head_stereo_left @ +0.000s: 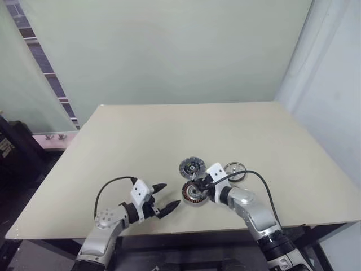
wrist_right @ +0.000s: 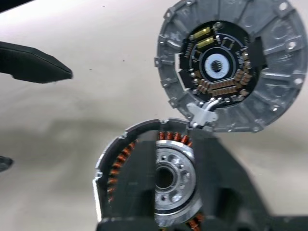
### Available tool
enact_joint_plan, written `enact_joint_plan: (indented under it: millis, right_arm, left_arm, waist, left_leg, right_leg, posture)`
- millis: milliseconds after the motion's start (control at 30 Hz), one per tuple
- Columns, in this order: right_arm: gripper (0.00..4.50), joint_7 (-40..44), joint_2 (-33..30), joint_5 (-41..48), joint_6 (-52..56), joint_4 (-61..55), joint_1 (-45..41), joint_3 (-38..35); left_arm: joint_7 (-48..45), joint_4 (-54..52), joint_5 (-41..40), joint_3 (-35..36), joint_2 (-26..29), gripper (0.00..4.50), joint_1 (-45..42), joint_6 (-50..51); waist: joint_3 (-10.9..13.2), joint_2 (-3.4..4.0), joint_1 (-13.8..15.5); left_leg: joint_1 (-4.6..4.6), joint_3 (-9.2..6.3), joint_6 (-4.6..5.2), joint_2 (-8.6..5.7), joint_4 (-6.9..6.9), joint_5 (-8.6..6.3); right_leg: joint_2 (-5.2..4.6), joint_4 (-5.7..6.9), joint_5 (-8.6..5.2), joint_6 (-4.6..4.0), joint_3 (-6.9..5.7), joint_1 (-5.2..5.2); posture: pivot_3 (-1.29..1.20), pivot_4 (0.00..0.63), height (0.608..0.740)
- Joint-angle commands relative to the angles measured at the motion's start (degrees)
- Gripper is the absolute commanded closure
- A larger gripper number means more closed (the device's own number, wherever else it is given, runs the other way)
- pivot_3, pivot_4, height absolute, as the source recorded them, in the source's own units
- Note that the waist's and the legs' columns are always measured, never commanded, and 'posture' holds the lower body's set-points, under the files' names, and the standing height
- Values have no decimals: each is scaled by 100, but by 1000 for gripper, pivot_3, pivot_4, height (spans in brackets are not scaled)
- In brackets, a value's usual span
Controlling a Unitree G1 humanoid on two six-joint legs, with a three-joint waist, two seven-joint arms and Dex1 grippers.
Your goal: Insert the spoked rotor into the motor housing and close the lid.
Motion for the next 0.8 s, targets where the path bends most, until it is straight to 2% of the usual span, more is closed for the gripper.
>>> enact_joint_plan:
  millis: [33,233,467,633,800]
  right_arm:
    - [4462,-74,83,-125,-224,240,-94,120]
    - [4462,-118,76,-360,-479,804,-33,294]
    - [4462,-90,73,12,-102,62,34,-166]
    - [2991,154,-75,525,699,-901,119,-456]
    - [1231,71,-279,954,1307,-1622,240,-969]
  left_arm:
    - [-38,-47,21,39,30,0,-129,-100]
    - [-41,-48,24,43,30,0,-138,-98]
    - [-32,-46,28,35,2,0,-119,-114]
    - [-32,-5,34,8,-45,0,-124,-145]
    - [-29,38,35,-15,-99,0,-146,-158]
  waist:
    - [0,0,0]
    - [-1,0,-1]
    - [-1,1,1]
    - [-1,1,1]
    - [-1,1,1]
  left_leg:
    - [0,0,0,0,0,0]
    - [4,0,0,0,-2,0]
    - [3,-1,0,0,1,1]
    - [0,-4,0,-1,-1,0]
    - [0,-6,0,0,-2,0]
  right_leg:
    - [0,0,0,0,0,0]
    - [0,1,0,0,1,2]
    - [1,1,0,0,1,3]
    - [0,1,0,0,1,1]
    - [2,1,0,0,-1,1]
  posture:
    - [0,0,740]
    - [0,0,740]
    - [0,0,740]
    - [0,0,740]
    - [0,0,740]
